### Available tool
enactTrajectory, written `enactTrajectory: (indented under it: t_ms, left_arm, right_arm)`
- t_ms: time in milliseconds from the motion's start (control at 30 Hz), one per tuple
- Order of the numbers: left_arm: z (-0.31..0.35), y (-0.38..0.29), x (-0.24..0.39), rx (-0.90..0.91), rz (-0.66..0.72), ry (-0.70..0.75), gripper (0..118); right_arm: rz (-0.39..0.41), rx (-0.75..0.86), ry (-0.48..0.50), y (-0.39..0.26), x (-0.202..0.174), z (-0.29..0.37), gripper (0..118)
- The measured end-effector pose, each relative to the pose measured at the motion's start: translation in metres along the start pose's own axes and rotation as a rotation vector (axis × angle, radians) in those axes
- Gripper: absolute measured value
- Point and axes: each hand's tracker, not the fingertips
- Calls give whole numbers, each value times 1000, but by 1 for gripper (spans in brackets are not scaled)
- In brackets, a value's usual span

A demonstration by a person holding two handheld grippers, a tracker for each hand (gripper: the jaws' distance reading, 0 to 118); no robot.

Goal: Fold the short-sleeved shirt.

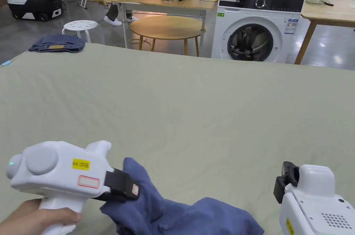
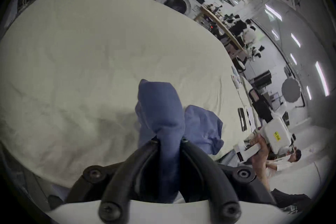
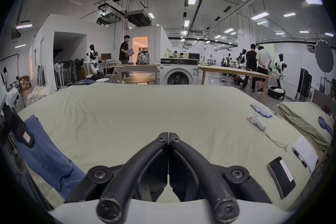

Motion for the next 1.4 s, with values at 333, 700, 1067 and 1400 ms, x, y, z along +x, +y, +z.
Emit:
enactTrajectory:
  t_ms: [333, 700, 1067, 1400]
  left_arm:
    - [-80, 1, 89, -147, -137, 20, 5]
    - [-158, -13, 150, -252, -210, 52, 5]
    - [-151, -18, 153, -259, -174, -39, 41]
    - [-150, -9, 133, -172, -166, -115, 7]
  right_arm:
    - [-15, -8, -30, -3, 14, 5, 0]
    - [-26, -26, -59, -8, 26, 8, 0]
    - [-31, -45, -66, -15, 33, 8, 0]
    - [-52, -57, -72, -19, 36, 10, 0]
